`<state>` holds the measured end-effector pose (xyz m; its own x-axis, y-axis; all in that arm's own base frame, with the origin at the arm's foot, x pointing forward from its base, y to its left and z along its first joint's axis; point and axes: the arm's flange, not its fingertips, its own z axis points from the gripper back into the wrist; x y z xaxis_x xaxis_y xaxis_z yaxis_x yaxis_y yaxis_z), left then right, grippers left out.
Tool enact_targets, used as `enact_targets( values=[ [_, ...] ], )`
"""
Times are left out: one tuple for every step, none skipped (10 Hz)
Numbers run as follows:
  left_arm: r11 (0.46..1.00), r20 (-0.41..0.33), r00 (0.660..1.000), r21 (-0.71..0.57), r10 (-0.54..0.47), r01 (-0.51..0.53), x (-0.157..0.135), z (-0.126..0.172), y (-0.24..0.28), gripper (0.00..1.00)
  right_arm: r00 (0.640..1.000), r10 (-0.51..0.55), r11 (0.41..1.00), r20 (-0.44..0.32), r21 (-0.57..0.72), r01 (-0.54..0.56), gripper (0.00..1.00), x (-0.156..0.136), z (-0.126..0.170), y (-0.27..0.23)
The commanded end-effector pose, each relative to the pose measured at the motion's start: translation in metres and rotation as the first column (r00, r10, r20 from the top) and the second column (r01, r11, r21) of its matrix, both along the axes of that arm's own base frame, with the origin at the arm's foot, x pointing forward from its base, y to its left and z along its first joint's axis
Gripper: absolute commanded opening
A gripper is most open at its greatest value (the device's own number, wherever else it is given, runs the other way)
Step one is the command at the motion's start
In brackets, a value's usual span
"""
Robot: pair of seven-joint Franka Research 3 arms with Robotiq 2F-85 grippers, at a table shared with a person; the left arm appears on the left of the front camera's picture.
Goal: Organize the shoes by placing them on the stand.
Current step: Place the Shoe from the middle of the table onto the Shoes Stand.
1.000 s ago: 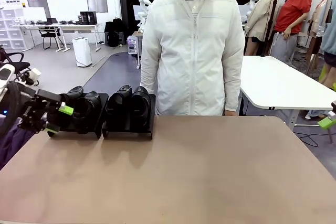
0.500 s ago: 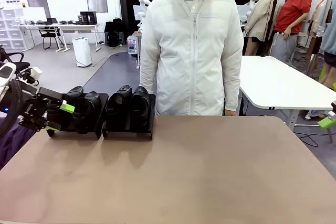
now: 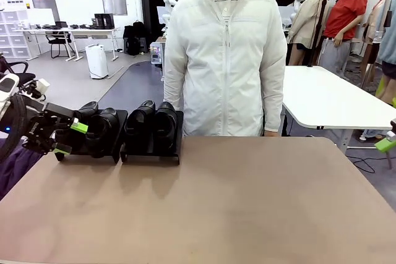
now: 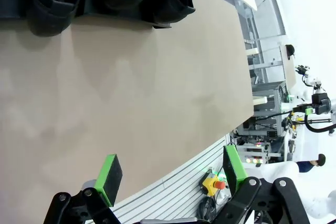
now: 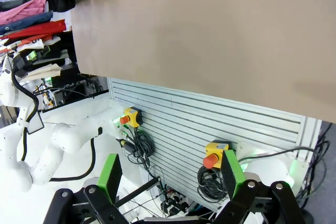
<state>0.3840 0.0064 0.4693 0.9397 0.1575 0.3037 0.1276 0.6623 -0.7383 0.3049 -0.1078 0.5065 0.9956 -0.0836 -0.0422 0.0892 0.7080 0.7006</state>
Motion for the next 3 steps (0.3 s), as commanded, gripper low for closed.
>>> enact_targets(
  values=[
    [1.0,0.013,1.0,0.001,-0.014,0.014,0.0006,-0.0014,0.0019,1.0,1.0,0.024,1.0,0.012,-0.01,-0.024,1.0,-0.0006,0.0018,-0.0045],
    [1.0,0.013,1.0,0.001,-0.014,0.014,0.0006,-0.0014,0.0019,1.0,1.0,0.024,1.0,0.012,-0.01,-0.024,1.0,-0.0006,0.0018,-0.0045],
    [1.0,0.013,1.0,0.001,-0.014,0.014,0.0006,-0.0014,0.0019,1.0,1.0,0.024,1.0,0.012,-0.01,-0.024,1.0,-0.0006,0.0018,-0.0045]
  ],
)
